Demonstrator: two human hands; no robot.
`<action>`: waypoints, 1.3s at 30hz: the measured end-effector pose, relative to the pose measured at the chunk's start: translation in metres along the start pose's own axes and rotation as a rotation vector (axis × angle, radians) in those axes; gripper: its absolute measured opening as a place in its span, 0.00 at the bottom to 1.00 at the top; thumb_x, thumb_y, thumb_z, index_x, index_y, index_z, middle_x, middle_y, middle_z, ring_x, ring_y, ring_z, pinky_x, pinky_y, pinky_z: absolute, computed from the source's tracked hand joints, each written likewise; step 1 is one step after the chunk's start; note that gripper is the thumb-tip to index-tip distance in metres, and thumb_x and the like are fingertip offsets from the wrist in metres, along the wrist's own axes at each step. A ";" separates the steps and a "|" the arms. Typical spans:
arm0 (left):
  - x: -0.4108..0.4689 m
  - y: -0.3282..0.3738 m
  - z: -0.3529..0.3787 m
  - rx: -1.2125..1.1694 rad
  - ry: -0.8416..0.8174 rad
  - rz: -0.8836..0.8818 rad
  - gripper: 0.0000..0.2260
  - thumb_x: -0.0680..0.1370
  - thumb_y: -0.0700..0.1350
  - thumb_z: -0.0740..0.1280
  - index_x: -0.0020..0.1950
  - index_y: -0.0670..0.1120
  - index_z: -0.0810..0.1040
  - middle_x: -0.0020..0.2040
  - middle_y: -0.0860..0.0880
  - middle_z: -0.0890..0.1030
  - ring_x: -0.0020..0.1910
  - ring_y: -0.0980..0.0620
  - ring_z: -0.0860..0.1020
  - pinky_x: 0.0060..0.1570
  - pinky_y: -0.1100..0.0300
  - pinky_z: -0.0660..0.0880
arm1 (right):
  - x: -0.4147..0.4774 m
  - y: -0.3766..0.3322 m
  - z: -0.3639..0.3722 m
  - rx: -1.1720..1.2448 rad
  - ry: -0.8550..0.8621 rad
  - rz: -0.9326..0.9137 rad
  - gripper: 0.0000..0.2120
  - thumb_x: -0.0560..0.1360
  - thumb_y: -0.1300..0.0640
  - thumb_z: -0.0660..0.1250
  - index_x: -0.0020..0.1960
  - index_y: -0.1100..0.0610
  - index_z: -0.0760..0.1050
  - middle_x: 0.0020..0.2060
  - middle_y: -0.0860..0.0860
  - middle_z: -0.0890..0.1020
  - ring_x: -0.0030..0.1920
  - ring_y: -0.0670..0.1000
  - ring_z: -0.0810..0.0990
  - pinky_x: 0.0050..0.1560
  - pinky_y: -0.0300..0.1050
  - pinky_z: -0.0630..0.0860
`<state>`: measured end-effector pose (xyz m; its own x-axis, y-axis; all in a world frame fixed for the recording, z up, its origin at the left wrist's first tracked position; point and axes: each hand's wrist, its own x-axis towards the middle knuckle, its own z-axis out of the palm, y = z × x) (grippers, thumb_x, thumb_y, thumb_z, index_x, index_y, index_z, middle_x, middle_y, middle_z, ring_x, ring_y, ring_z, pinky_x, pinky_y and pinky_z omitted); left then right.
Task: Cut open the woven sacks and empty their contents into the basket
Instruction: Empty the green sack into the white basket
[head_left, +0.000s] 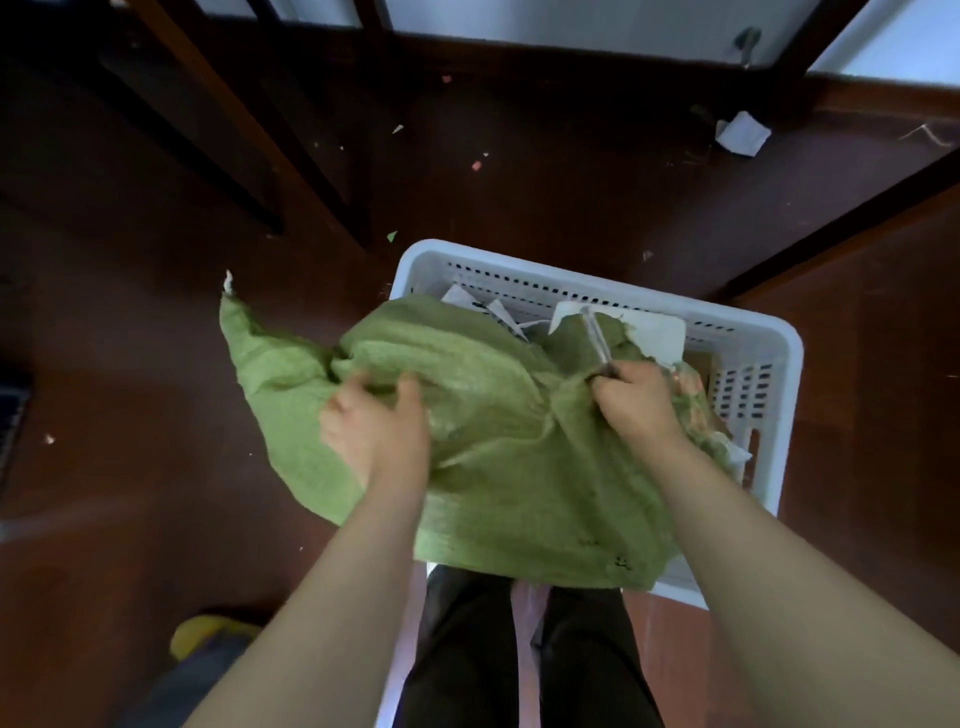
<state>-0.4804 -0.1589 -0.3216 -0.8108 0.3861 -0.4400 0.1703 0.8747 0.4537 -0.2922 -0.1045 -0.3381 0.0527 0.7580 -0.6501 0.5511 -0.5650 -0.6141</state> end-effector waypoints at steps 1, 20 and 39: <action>0.018 -0.008 -0.005 0.095 0.083 -0.087 0.31 0.74 0.58 0.67 0.71 0.43 0.65 0.71 0.41 0.64 0.68 0.43 0.64 0.65 0.49 0.63 | -0.002 0.002 -0.002 0.041 0.053 0.036 0.12 0.74 0.68 0.60 0.34 0.58 0.73 0.28 0.51 0.73 0.31 0.50 0.71 0.30 0.42 0.65; -0.015 0.049 -0.093 -1.083 -0.680 -0.407 0.16 0.74 0.54 0.60 0.52 0.45 0.79 0.54 0.42 0.81 0.53 0.41 0.80 0.55 0.41 0.76 | -0.083 -0.041 -0.032 0.136 -0.035 0.104 0.11 0.73 0.65 0.66 0.53 0.56 0.80 0.39 0.50 0.81 0.40 0.49 0.80 0.39 0.42 0.75; -0.041 0.003 -0.096 -0.100 -0.091 -0.457 0.45 0.70 0.69 0.65 0.76 0.42 0.58 0.75 0.40 0.59 0.73 0.39 0.58 0.73 0.46 0.54 | -0.142 -0.059 -0.086 0.951 -0.133 0.076 0.13 0.75 0.65 0.55 0.33 0.55 0.66 0.17 0.47 0.61 0.14 0.43 0.55 0.16 0.30 0.50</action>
<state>-0.5008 -0.2005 -0.2276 -0.7370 -0.0033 -0.6758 -0.2502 0.9302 0.2684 -0.2608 -0.1509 -0.1707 -0.0669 0.6984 -0.7126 -0.3585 -0.6833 -0.6361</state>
